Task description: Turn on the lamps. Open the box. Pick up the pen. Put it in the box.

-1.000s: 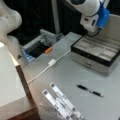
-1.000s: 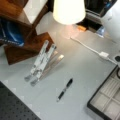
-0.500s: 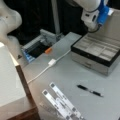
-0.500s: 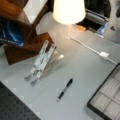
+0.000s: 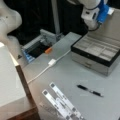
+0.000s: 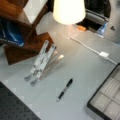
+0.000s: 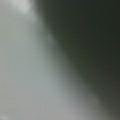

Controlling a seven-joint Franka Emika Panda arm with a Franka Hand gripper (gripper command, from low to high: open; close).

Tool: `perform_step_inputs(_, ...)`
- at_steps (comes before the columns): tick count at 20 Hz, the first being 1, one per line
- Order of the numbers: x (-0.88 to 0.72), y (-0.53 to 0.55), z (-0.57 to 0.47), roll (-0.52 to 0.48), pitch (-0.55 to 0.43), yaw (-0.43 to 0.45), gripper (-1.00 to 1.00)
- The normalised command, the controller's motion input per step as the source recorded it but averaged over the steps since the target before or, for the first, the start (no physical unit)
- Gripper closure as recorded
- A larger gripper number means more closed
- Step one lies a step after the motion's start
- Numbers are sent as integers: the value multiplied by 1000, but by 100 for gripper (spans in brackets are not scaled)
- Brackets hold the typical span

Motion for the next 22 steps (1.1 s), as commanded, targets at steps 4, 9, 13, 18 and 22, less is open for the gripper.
perform_step_inputs(4, -69, 173, 237, -174, 11, 20, -100)
perform_step_inputs(9, -53, 223, 306, -155, 41, 35, -100)
perform_step_inputs(13, 11, 173, 285, -150, 45, 69, -100)
perform_step_inputs(18, 67, 72, 249, -169, 78, 124, -100)
perform_step_inputs(22, 111, -23, 327, -173, 106, 155, -100)
